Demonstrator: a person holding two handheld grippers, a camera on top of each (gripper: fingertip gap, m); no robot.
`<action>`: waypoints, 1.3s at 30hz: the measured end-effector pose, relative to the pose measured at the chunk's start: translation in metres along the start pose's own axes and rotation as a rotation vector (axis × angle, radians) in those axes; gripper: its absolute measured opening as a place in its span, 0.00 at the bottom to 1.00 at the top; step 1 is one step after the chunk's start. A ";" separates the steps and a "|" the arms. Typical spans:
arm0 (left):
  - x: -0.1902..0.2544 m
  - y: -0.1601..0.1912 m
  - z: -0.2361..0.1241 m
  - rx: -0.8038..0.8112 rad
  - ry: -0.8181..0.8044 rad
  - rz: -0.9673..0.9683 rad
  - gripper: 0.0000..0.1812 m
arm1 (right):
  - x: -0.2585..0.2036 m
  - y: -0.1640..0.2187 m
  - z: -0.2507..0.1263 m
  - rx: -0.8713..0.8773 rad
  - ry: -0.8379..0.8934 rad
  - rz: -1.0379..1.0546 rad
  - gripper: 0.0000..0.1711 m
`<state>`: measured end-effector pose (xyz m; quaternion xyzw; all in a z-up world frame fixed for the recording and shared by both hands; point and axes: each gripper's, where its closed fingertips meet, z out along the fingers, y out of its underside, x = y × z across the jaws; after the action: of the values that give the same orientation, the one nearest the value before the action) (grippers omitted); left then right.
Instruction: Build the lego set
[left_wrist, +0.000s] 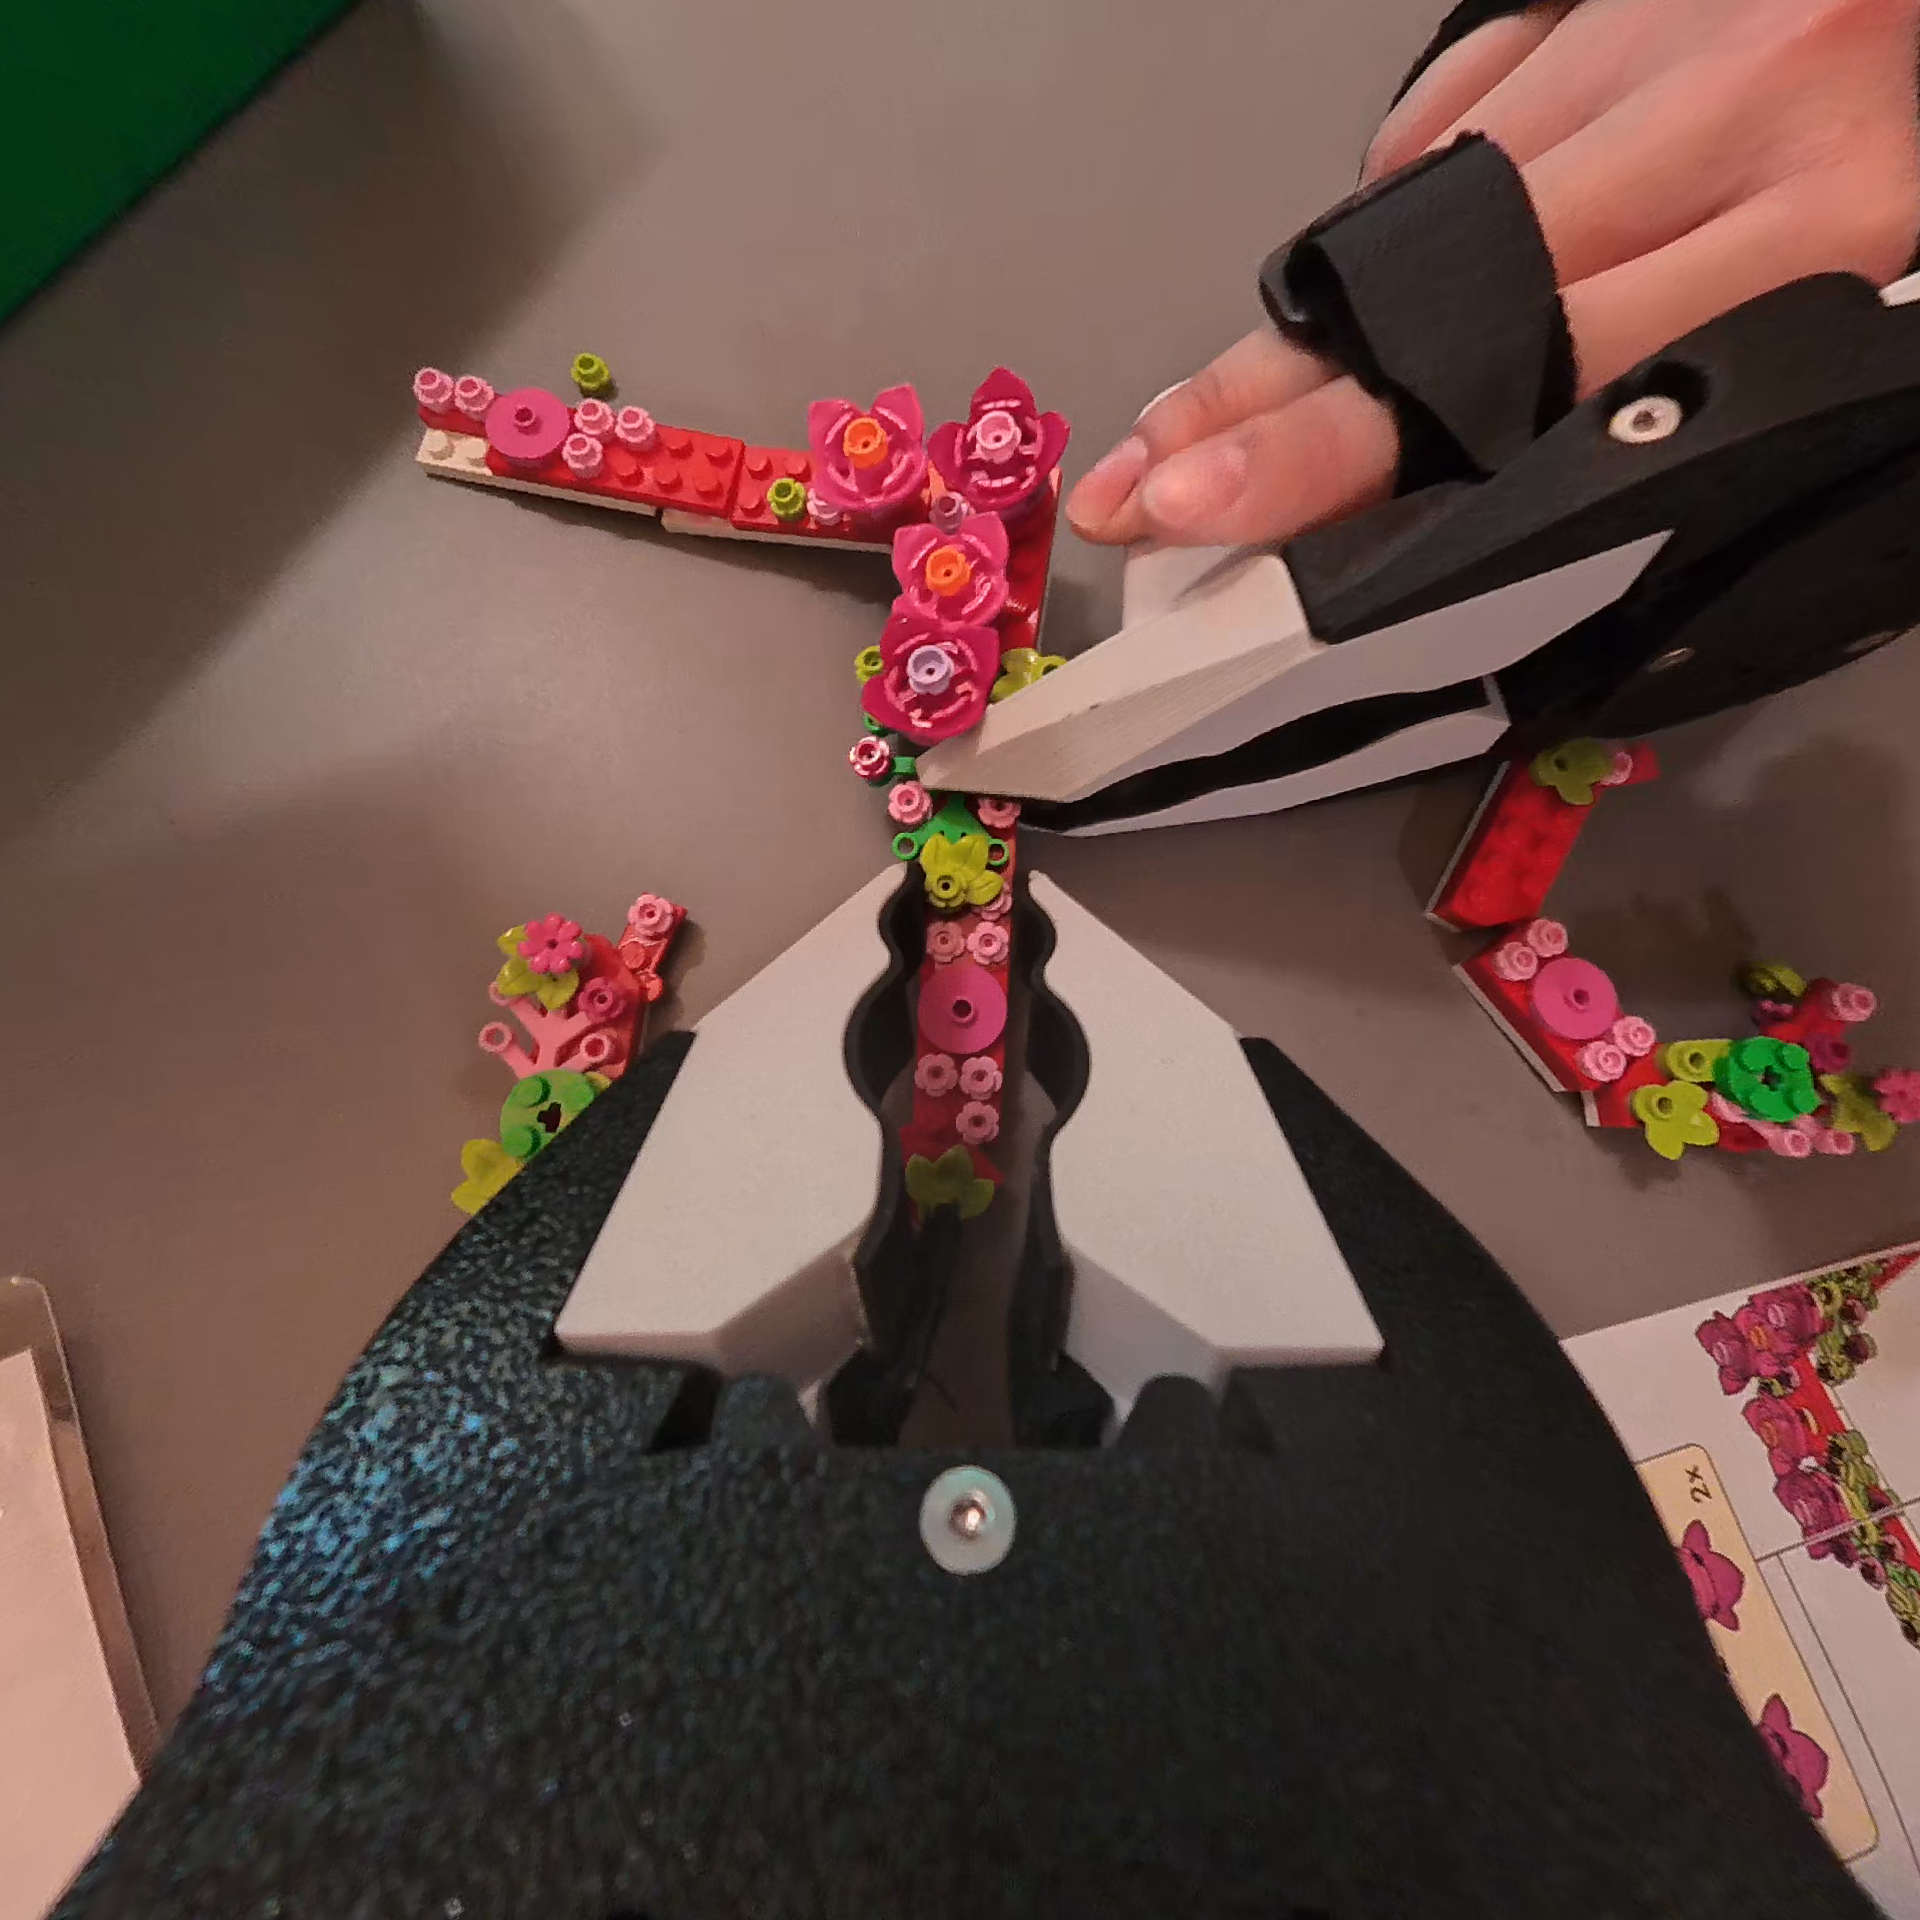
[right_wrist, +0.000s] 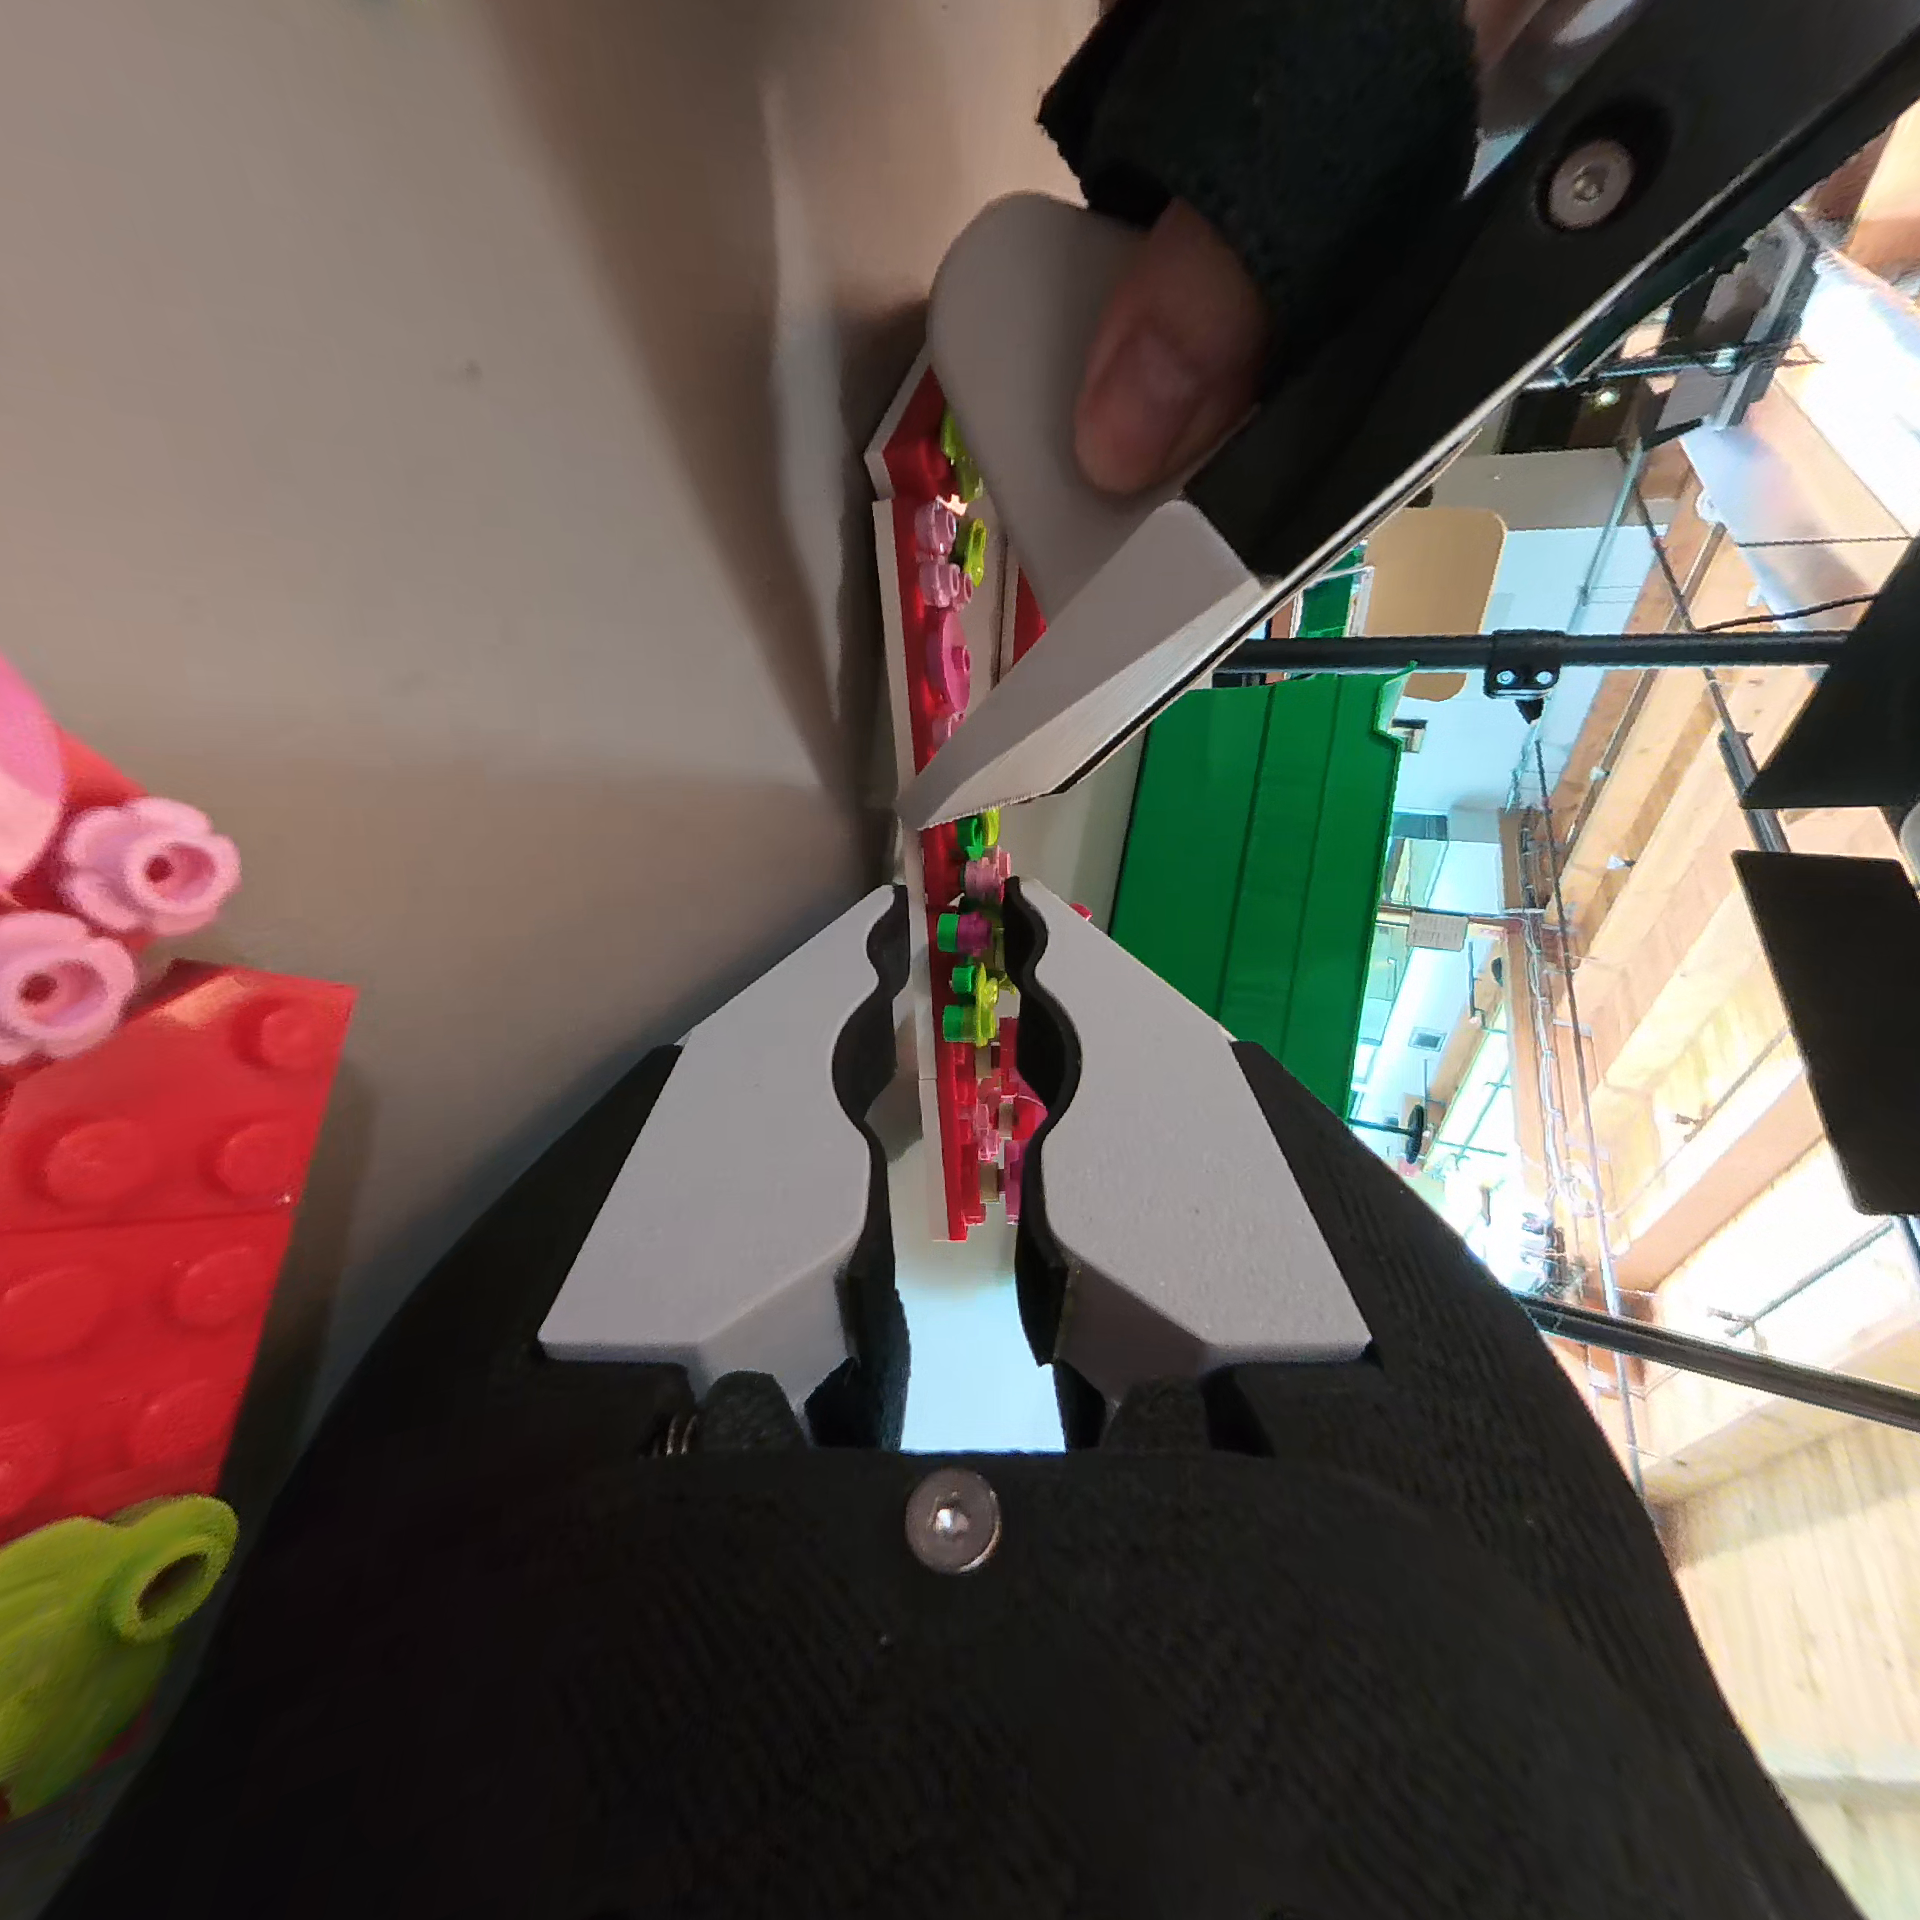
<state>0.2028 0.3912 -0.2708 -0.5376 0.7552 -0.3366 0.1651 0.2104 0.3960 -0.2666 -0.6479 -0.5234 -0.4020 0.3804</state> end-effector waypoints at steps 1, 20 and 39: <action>0.000 0.000 0.000 0.000 0.000 0.000 0.08 | 0.000 0.000 0.000 0.004 0.002 0.004 0.09; 0.000 0.004 0.004 -0.058 -0.032 0.048 0.08 | 0.003 -0.003 -0.020 0.086 -0.004 0.024 0.23; 0.001 0.004 0.004 -0.054 -0.039 0.089 0.08 | 0.022 -0.007 -0.027 0.357 -0.855 0.213 0.13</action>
<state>0.2022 0.3895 -0.2766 -0.5141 0.7840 -0.2977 0.1800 0.2031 0.3803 -0.2352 -0.7299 -0.6245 0.0381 0.2752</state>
